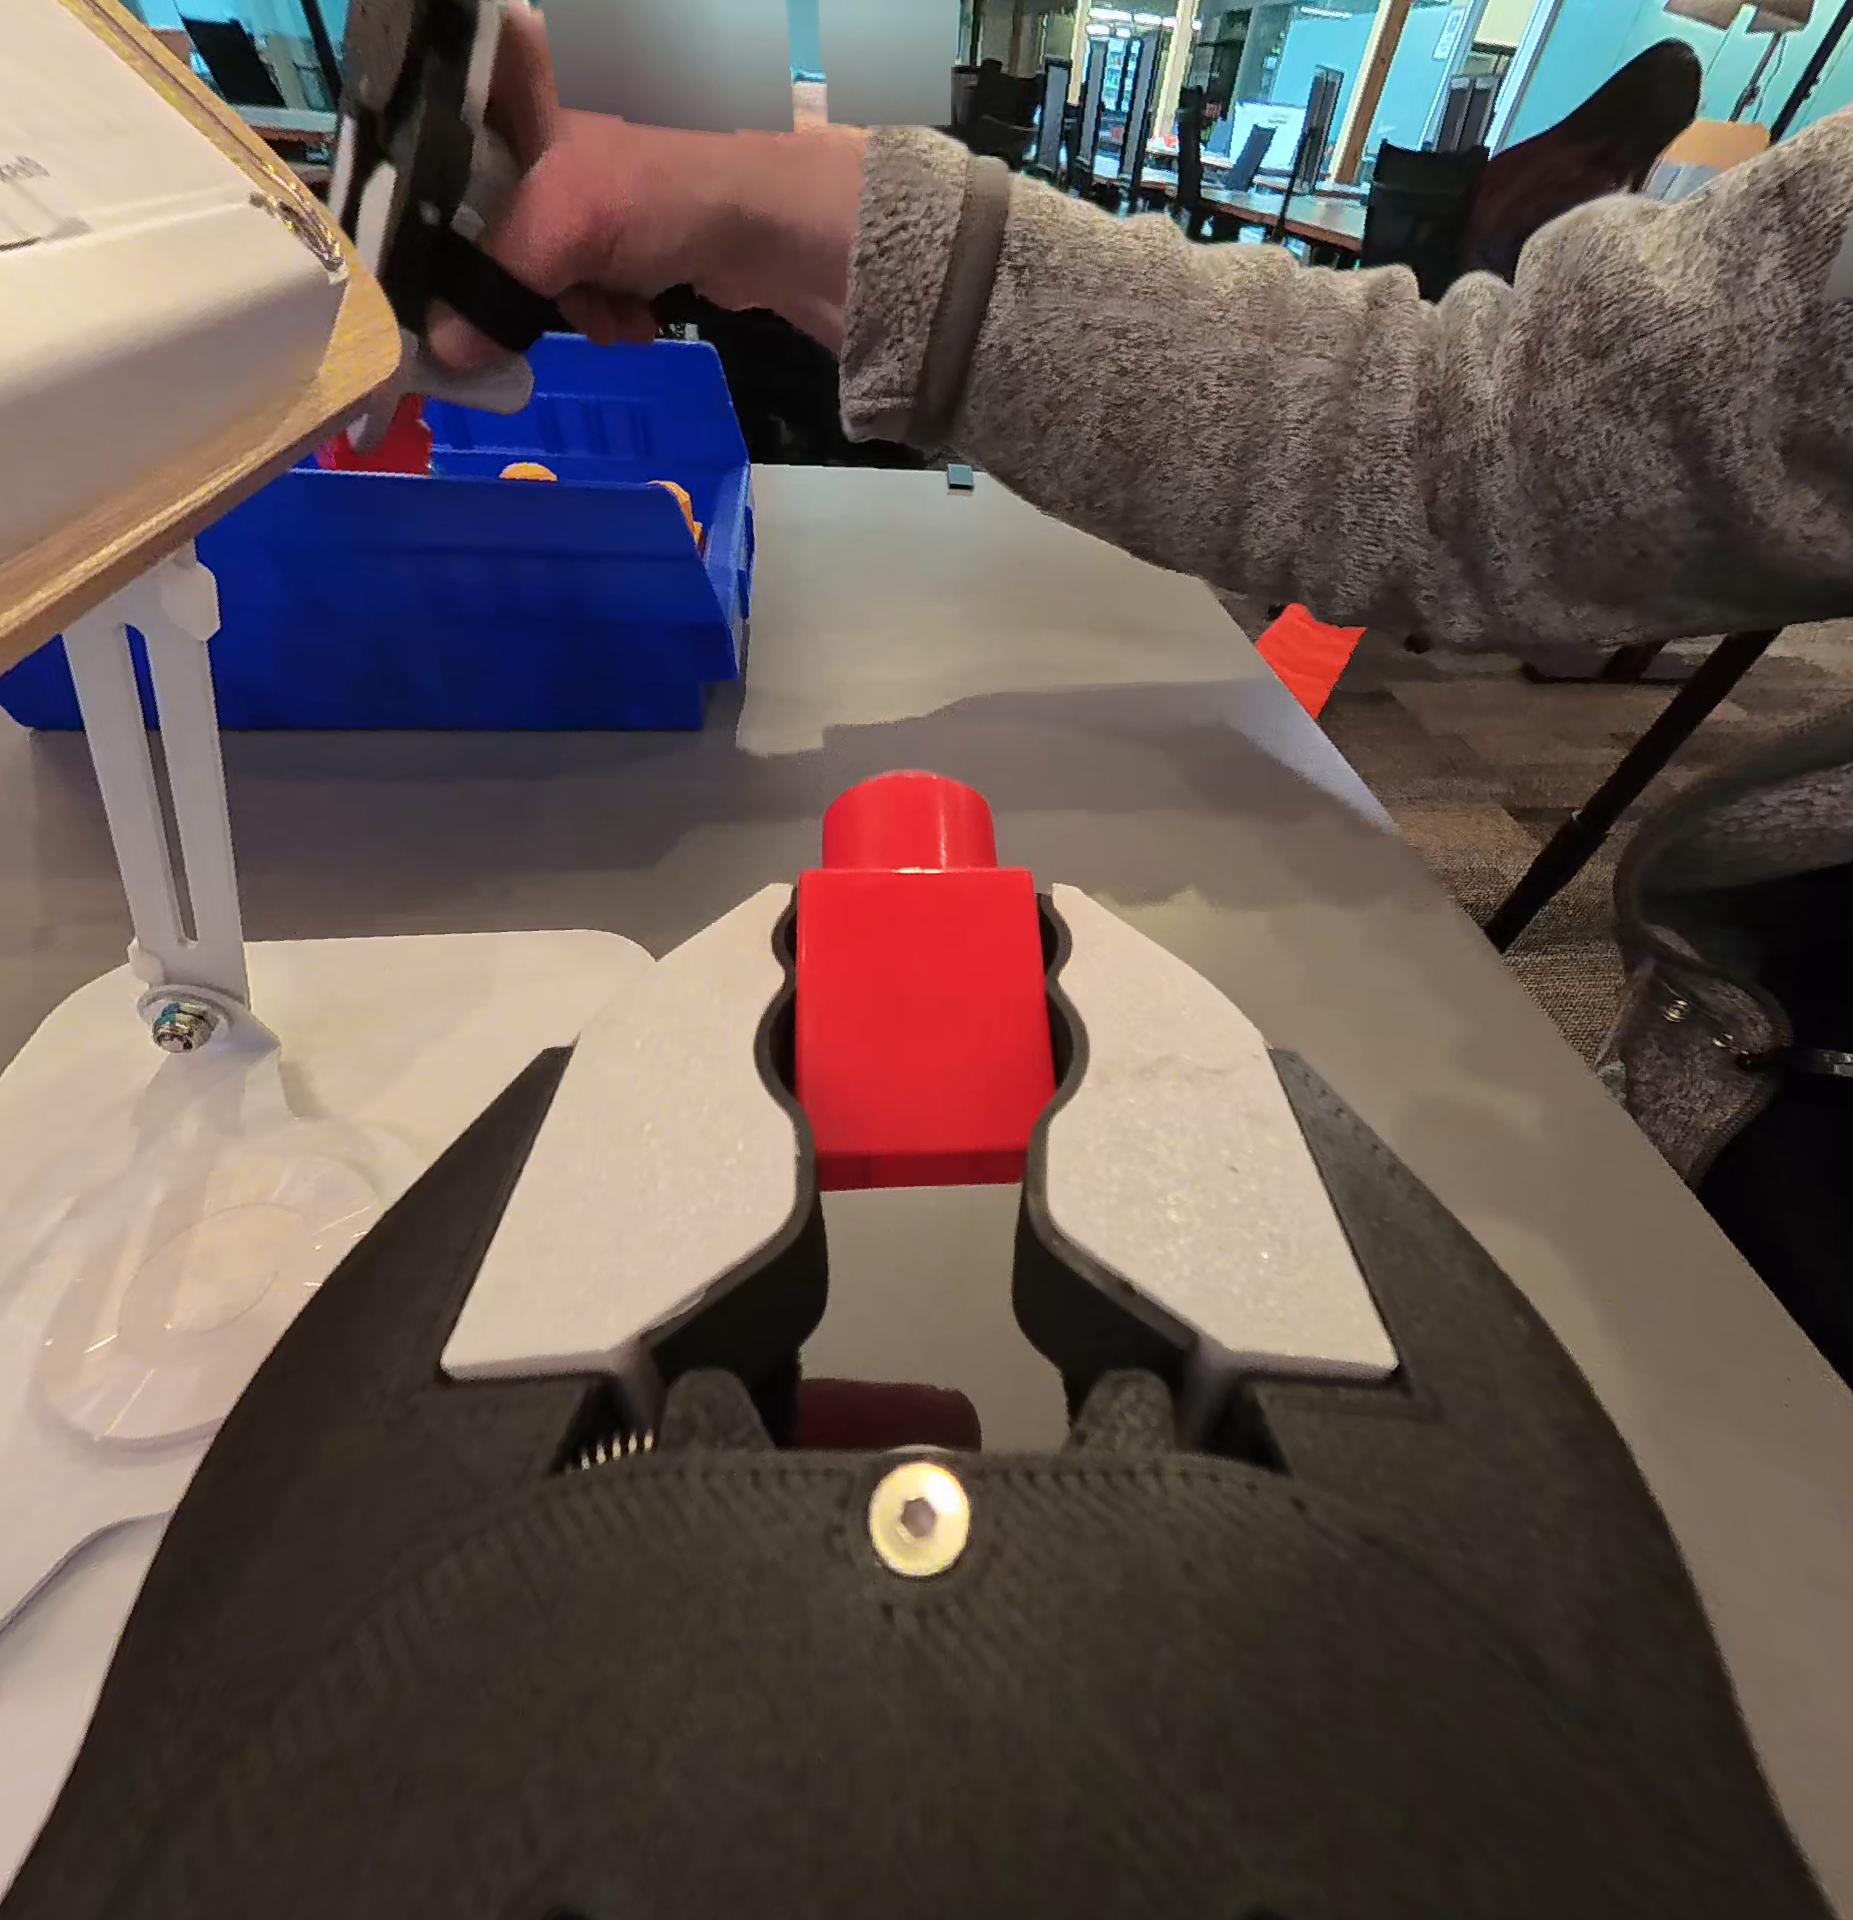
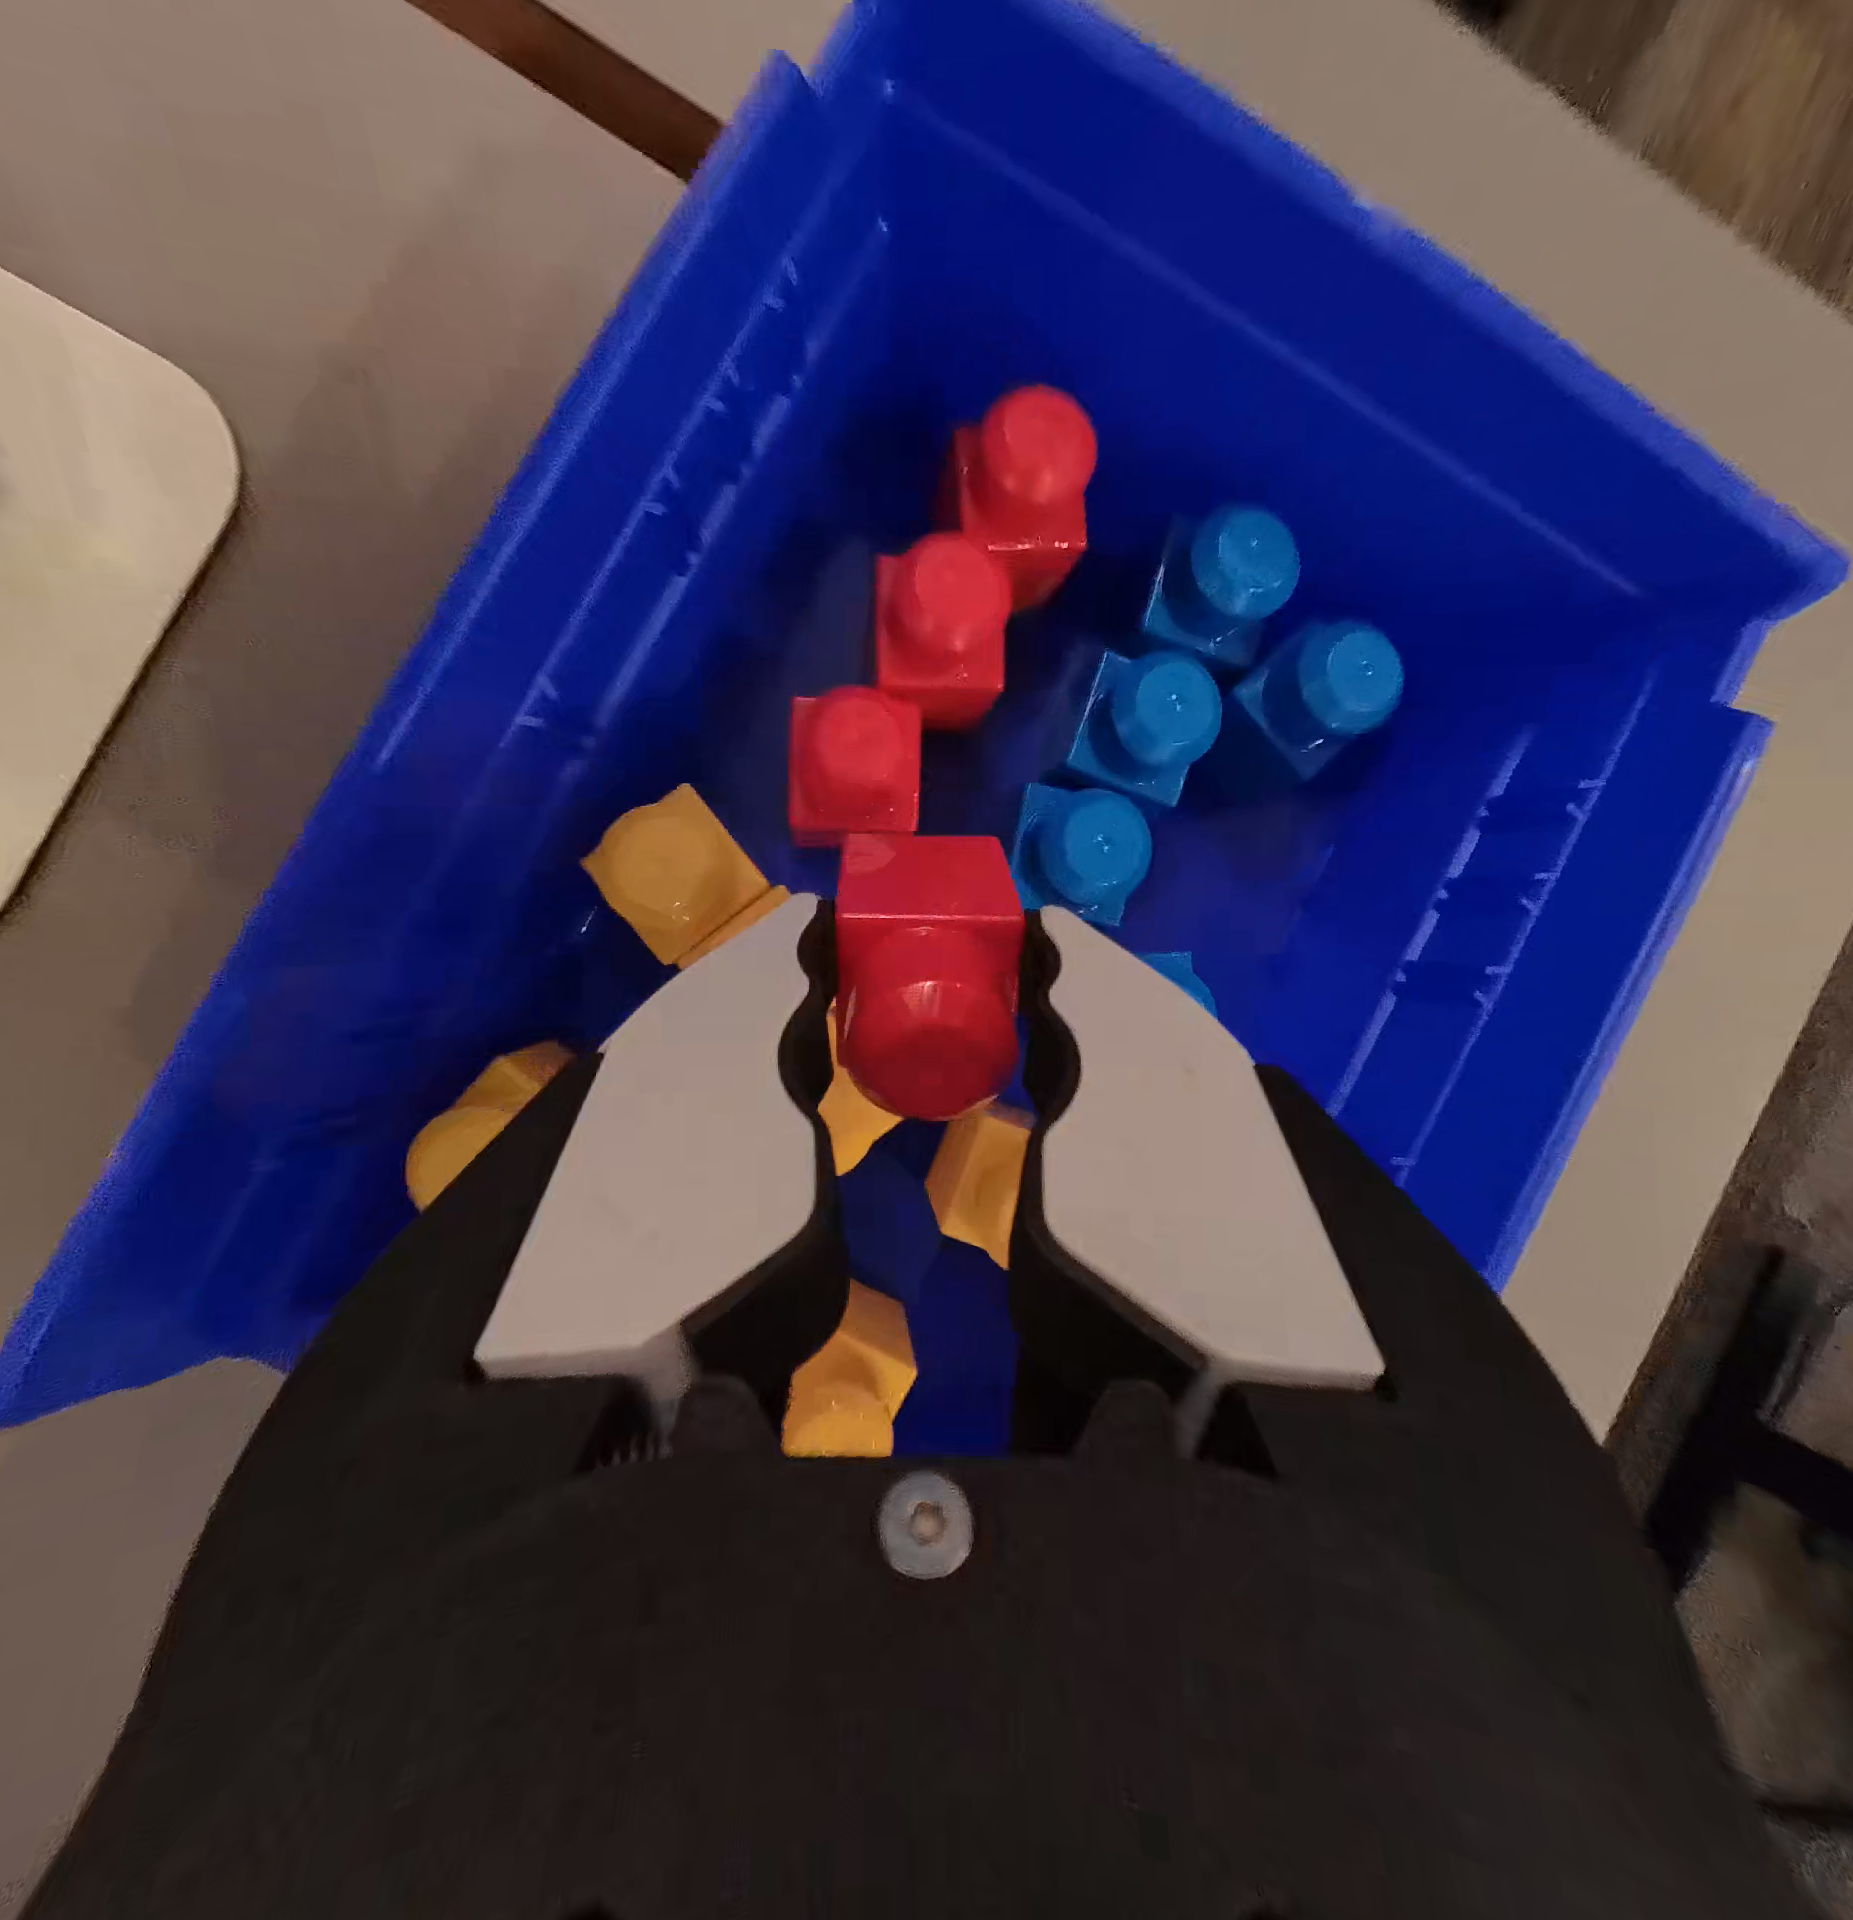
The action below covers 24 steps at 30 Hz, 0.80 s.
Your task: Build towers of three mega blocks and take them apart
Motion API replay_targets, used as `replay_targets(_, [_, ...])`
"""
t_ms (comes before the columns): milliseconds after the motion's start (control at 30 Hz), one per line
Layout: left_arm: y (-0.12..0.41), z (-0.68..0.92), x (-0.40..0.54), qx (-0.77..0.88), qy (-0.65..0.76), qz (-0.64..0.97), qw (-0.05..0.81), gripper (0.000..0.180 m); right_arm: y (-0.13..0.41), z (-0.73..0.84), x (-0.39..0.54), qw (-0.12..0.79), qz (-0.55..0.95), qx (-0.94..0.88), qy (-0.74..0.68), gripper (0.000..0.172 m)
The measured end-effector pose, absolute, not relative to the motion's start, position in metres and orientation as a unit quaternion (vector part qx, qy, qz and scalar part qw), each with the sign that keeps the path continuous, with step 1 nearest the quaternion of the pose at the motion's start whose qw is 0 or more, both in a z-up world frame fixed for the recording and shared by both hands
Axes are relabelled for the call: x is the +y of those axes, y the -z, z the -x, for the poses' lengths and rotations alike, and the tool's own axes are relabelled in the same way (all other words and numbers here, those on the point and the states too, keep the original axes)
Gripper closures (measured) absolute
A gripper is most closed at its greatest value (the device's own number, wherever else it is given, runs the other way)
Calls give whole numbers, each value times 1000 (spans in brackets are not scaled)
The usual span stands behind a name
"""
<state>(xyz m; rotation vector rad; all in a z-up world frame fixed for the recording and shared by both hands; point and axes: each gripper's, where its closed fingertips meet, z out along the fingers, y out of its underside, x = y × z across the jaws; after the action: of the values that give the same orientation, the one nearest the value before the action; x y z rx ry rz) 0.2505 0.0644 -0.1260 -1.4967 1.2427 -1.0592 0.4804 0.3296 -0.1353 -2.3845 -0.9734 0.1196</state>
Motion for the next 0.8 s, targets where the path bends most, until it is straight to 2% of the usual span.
replay_targets(400, [131,-252,66,503,430,608,439,140,185,-476,333,139,920,-364,-42,137])
replay_targets(633, [133,-253,66,504,431,609,436,140,191,-461,339,124,917,-376,-39,137])
replay_targets(700, [133,-253,66,504,431,609,435,140,192,-464,340,114,917,-382,-22,121])
replay_targets(800, [133,-253,66,505,431,609,435,140,187,-463,342,120,916,-383,-19,113])
